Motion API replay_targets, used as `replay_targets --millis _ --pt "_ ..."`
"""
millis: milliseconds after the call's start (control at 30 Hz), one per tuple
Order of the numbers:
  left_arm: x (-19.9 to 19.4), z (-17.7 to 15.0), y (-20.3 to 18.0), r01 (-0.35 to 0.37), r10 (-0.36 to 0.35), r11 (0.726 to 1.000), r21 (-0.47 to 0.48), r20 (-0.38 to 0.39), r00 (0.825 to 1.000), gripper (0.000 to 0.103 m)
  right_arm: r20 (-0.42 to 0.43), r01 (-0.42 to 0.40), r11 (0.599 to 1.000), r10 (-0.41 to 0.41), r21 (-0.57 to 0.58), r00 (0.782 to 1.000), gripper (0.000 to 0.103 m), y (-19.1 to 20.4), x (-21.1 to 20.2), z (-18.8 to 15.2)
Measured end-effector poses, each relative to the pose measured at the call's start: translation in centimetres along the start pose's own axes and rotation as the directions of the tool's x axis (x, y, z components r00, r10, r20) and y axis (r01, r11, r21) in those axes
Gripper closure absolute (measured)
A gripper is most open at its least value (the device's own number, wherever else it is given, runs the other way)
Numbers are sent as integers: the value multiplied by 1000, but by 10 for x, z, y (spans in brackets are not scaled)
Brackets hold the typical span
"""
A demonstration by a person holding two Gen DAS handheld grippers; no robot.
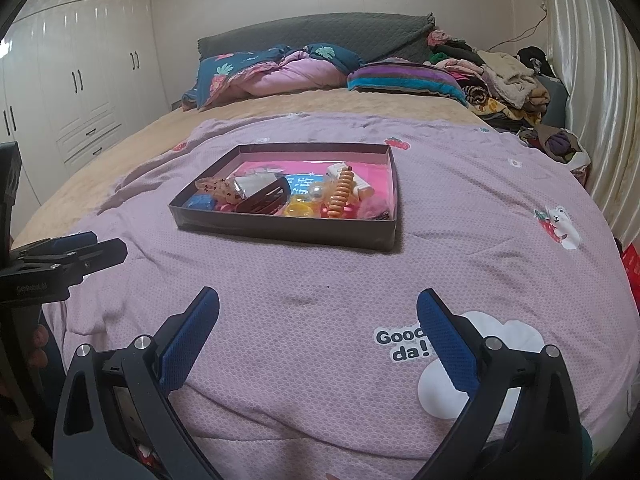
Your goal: Organize jewelry
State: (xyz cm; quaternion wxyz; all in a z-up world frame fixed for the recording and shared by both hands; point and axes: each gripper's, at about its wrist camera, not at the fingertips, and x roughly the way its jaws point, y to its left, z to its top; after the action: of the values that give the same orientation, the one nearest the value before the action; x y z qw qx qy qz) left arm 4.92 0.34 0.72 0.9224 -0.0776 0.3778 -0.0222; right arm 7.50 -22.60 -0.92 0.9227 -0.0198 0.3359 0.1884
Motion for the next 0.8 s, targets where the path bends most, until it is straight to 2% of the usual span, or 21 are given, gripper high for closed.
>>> replay_targets --millis 800 --pt "-1 1 2 -2 2 1000 0 -2 1000 10 1 1 1000 -1 0 1000 4 0 0 0"
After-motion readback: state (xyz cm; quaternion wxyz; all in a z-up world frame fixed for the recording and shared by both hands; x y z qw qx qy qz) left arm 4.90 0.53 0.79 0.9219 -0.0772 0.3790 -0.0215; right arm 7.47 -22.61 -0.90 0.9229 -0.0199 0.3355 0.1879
